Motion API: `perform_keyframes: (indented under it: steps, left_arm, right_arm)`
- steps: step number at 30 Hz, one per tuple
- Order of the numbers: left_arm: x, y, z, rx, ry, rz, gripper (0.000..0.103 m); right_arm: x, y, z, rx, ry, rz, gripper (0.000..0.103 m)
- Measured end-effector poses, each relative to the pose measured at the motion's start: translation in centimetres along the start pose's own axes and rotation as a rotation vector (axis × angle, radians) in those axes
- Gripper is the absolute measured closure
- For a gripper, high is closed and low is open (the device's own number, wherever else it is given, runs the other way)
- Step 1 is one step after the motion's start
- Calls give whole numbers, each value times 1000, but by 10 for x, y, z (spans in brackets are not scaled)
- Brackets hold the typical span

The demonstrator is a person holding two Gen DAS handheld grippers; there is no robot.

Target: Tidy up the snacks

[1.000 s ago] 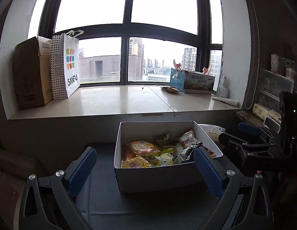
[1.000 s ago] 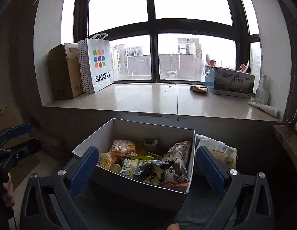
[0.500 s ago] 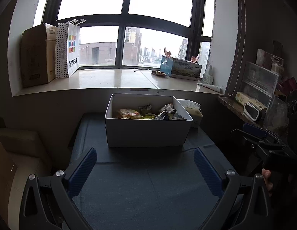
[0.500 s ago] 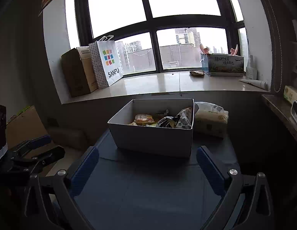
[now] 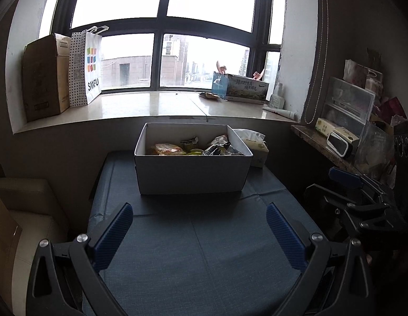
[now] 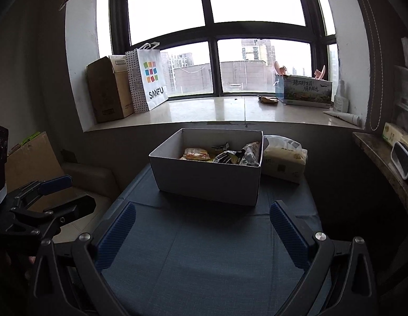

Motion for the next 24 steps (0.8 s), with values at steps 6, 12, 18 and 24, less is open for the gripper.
perform_keyframes:
  steps: [6,12,18,24]
  left_arm:
    - [0,0,0,1,7,2,0]
    - [0,1,1,5,8,8,0]
    - [1,2,1,6,12,10,0]
    - [1,2,1,7,13,13,0]
  right_arm:
    - [-1,0,-1,-6,0,3,0]
    - [-1,0,-1,-4,-1,4,0]
    - [-2,0,-2,-4,3,7,0]
    - [-3,1,0,4,-1,11,0]
Point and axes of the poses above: each gripper's, at about its wrist camera, not at the fingertips, and y roughly the way its jaws point, z to its left, x to its top, the point moved 9 cm from there along y, roughly the way its jaws point, and after that the axes turned 13 degrees about y, right-handed, at the moved point
